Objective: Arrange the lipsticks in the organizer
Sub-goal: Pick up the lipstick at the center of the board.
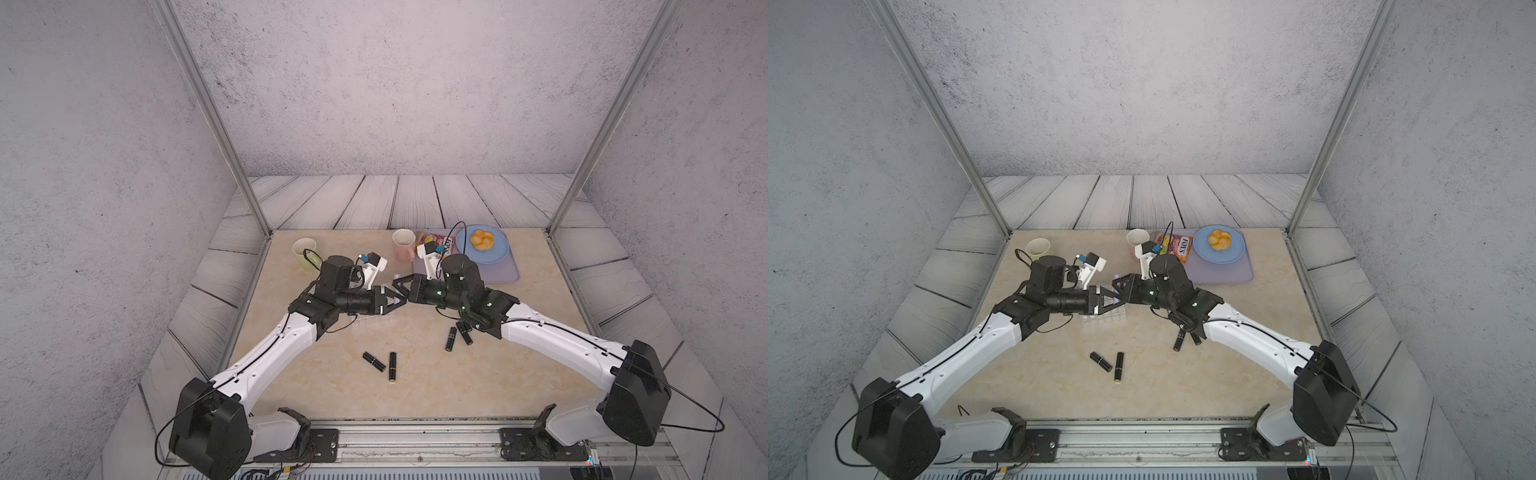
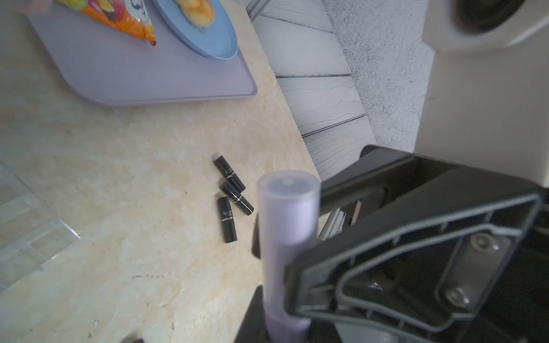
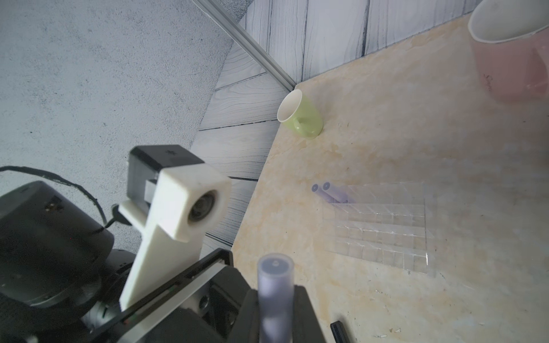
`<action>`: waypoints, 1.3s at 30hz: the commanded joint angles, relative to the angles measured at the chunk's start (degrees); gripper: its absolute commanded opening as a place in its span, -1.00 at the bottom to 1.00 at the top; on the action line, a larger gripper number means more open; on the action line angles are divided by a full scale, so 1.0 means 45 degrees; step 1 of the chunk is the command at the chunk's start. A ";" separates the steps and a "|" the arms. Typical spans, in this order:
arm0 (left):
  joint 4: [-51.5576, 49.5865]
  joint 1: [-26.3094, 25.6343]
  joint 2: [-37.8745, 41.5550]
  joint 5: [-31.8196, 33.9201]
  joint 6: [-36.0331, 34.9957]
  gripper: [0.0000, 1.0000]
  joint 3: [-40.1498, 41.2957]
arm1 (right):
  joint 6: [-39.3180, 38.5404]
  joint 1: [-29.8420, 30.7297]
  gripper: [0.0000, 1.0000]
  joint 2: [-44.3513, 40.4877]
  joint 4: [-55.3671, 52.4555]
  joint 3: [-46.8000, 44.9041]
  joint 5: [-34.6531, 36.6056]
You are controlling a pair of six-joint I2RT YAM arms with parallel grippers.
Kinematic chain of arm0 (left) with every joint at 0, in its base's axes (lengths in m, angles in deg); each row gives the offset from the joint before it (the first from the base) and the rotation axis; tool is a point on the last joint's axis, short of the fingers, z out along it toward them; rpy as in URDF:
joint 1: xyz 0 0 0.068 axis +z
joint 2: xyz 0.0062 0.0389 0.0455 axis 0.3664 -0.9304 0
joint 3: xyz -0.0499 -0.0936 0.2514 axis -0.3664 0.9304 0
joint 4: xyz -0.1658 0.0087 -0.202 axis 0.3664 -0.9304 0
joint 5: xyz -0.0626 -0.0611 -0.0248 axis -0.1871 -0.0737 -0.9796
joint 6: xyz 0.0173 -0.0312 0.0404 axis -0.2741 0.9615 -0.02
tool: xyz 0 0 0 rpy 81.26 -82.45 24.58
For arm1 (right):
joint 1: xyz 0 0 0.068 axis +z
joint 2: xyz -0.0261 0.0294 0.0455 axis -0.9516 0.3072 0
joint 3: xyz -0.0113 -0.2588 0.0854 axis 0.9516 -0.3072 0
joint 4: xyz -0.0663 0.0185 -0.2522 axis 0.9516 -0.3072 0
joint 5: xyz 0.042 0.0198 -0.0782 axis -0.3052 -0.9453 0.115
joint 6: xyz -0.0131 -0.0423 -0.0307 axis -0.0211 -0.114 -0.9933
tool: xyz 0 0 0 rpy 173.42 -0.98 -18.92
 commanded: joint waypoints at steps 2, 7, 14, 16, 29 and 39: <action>-0.1194 -0.0093 0.0132 0.0632 -0.1814 -1.00 -0.0724 | 0.1138 -0.0199 -0.45 -0.0093 0.0219 -0.0069 -0.0335; -0.3097 -0.0336 0.0472 0.2266 -0.4111 -1.00 -0.1064 | 0.1755 -0.0712 -0.10 0.0043 -0.1071 0.0526 -0.1641; -0.3278 -0.0646 0.0625 0.2486 -0.4555 -1.00 -0.1069 | 0.2023 -0.0804 -0.30 0.0360 -0.1353 0.0696 -0.2335; -0.3337 -0.0684 0.0625 0.2453 -0.4604 -1.00 -0.1129 | 0.2064 -0.0807 -0.33 0.0466 -0.1325 0.0777 -0.2527; -0.3955 -0.0827 0.0794 0.3851 -0.4468 -0.65 -0.1312 | 0.2338 -0.0957 -0.87 0.0770 -0.1346 0.0868 -0.2563; -0.6662 0.2085 0.1746 0.8931 -0.1830 0.49 -0.2069 | -0.0457 -0.1761 -0.95 0.1716 -0.0817 0.1992 0.2303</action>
